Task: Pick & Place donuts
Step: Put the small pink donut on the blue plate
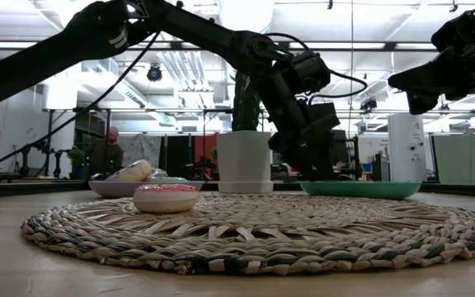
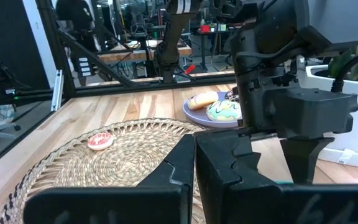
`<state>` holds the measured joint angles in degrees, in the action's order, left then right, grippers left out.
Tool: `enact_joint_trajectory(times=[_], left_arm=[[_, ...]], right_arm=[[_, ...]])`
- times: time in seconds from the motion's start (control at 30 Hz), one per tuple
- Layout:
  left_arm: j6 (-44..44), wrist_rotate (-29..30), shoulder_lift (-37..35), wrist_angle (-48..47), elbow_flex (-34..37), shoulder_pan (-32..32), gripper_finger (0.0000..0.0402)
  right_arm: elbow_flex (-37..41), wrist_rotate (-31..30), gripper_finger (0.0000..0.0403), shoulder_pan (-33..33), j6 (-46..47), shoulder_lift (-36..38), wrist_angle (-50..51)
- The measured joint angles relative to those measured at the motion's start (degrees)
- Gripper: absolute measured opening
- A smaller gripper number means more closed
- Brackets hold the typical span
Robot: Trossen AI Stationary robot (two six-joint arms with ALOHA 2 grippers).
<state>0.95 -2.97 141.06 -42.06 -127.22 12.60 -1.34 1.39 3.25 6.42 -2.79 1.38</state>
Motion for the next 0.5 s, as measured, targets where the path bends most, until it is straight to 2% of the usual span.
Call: enact_joint_trajectory(times=[0.5], left_arm=[[0.3, 0.0, -0.3, 0.0, 0.0, 0.0, 0.0278]], right_arm=[[0.0, 0.0, 0.0009, 0.0, 0.0, 0.0, 0.0]])
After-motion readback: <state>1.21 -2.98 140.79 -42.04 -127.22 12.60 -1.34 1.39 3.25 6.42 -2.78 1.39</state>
